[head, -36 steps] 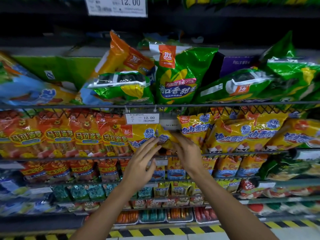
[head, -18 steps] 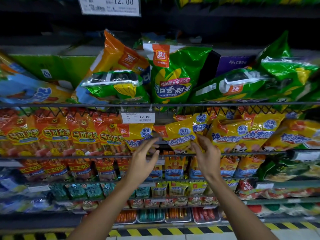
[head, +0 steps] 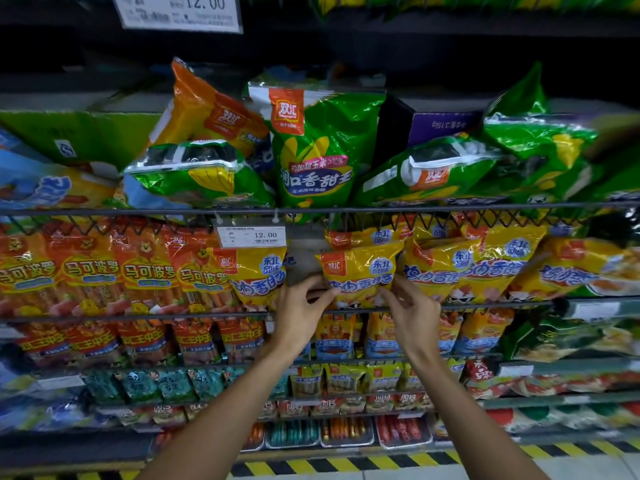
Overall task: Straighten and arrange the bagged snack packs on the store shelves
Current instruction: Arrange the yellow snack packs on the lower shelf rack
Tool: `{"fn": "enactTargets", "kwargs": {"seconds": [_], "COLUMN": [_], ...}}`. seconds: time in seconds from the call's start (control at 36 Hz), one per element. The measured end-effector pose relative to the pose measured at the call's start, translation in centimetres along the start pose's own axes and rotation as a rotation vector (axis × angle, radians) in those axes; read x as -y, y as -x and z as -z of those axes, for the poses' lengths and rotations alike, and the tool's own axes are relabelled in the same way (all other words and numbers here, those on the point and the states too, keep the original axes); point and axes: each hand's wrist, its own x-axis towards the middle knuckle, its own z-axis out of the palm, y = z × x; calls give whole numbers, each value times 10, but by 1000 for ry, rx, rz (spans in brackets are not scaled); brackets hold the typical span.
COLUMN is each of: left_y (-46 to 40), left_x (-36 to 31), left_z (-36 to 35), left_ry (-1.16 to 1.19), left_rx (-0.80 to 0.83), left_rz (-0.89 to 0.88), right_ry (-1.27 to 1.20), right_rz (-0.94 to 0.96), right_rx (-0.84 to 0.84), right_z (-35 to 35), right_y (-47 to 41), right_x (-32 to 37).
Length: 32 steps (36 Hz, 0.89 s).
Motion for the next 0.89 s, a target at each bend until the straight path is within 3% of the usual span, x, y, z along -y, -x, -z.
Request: {"fn": "enactTargets", "kwargs": {"seconds": [0.19,0.28,0.42,0.64,0.78,0.89], "left_y": [3,-10,-20,-4,-10,-11], "left_x": [-13,-39,-40,2,-4,-14], "left_z": [-17,-23,-23,-23,-24,-17], "left_ry": [75,84,64,1,11,30], "left_rx": [-146,-260,-169,78,25,-83], "left_rz": [21,-86,-193,-58,-24,-116], "right_ry": [-68,-26,-54,20,0,-68], "right_rz": [-75,-83,-109,-89,-84,1], "right_rx": [-85,-99,-108,-121,-125,-139], "right_z": [-1,1,-1,-4,-2,2], "right_y": [3,0,3,1,1,0], "right_x": [-4,-4,-3,-6,1,17]}}
